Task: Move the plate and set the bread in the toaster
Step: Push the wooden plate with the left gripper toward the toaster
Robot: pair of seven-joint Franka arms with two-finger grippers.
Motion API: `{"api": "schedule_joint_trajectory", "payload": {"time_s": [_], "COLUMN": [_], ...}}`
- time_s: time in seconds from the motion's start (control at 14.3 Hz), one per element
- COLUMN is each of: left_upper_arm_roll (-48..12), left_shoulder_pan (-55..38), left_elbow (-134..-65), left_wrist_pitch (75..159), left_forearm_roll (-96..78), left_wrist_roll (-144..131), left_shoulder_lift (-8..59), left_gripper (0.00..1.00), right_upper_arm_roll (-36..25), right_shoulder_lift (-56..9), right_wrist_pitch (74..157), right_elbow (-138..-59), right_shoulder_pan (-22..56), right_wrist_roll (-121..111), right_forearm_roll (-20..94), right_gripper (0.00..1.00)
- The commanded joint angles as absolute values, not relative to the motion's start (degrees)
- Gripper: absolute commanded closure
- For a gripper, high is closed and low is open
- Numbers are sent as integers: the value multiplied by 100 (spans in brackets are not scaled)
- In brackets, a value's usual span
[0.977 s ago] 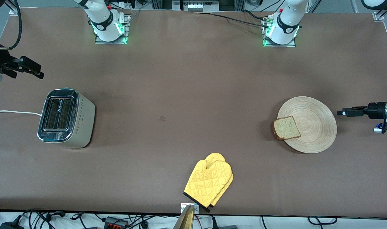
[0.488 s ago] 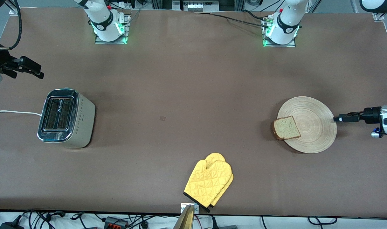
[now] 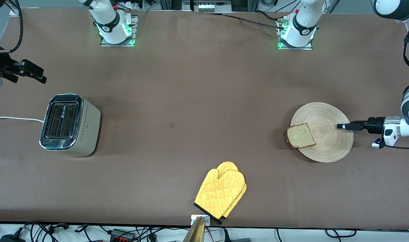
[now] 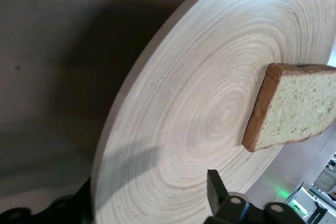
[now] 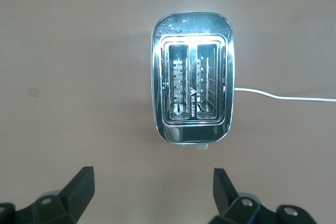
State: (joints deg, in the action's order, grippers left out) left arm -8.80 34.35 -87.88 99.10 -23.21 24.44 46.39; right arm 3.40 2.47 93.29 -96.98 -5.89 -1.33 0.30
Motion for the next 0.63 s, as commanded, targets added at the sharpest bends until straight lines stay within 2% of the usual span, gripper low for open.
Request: {"api": "schedule_joint_trajectory", "payload": {"time_s": [0.0,0.07,0.28,0.42,0.56], "left_upper_arm_roll": [-861,-861,-896,-1045,-1203], "left_shoulder_pan": [3472,3480,3498,3446,3384], "left_elbow": [-8842,-8842,-8824,-8772,-8789], "left_wrist_pitch": [9791,9661,9484,9378,9343], "left_forearm_roll": [-2373,-2417,-2478,-2488,-2670], "left_wrist_roll": [2821,2830,2865,3292,3927], "left_shoulder_lift": [4570,4588,4579,4588,4588], "left_gripper": [55,67,92,100,100], "right_upper_arm_roll": [369,369,360,378,378], "right_shoulder_lift": [237,237,237,202,193], "right_wrist_pitch": [9281,9273,9281,9272,9272], "right_elbow": [-9606,-9606,-9598,-9615,-9615], "right_shoulder_pan": [-633,-633,-650,-615,-475], "right_wrist_roll": [-229,-185,-150,-176,-150], "right_forearm_roll": [88,97,105,105,105], "right_gripper": [0,0,0,0,0]}}
